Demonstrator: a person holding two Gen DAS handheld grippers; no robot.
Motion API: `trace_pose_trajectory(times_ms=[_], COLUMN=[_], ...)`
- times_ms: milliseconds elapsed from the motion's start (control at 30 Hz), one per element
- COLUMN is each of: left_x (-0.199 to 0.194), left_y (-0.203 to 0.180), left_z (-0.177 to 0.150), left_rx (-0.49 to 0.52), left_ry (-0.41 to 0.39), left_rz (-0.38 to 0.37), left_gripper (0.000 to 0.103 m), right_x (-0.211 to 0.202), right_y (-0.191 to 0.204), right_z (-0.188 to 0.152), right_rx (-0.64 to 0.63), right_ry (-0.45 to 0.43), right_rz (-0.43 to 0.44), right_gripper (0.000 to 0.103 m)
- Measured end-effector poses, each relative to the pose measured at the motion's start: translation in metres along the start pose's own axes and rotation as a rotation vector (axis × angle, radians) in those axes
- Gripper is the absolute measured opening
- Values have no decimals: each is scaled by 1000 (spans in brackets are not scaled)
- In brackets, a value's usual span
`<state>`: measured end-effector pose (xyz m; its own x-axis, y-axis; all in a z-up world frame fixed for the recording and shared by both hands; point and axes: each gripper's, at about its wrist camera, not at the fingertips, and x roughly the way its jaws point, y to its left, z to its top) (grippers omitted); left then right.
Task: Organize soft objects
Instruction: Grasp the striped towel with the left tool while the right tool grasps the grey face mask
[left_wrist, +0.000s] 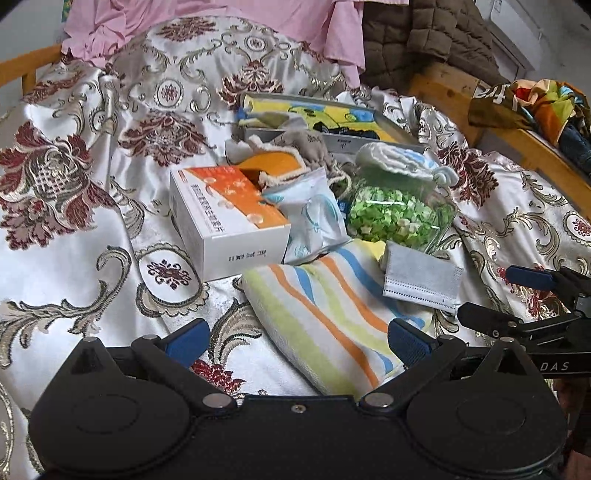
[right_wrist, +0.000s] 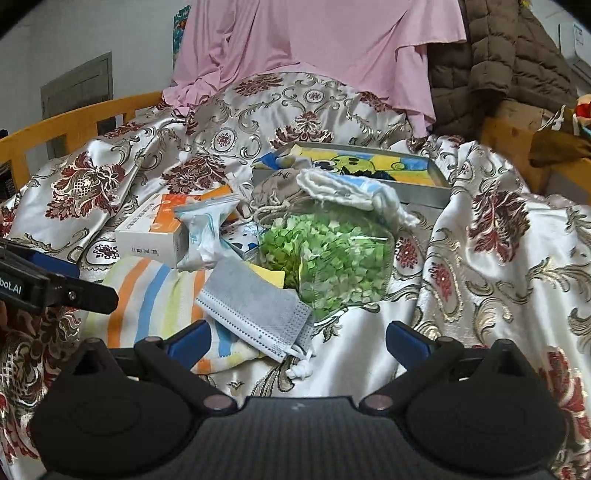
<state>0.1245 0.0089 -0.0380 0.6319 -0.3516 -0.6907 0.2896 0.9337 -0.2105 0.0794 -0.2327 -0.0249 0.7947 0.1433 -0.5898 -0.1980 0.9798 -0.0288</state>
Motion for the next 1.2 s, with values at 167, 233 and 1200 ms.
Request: trace_pose_trajectory(times_ms=[167, 233, 1200], left_x=[12, 15, 37], left_y=[5, 7, 7], left_z=[2, 2, 7], left_rx=[-28, -40, -44], left_ry=[46, 56, 93], left_rz=[-24, -33, -137], left_gripper=[102, 102, 89], right_x=[13, 18, 46], right_y=[-1, -1, 1], right_z=[1, 1, 5], right_rx=[-4, -15, -16], right_ry=[14, 19, 41], right_rz=[36, 50, 108], right_gripper=[103, 101, 67])
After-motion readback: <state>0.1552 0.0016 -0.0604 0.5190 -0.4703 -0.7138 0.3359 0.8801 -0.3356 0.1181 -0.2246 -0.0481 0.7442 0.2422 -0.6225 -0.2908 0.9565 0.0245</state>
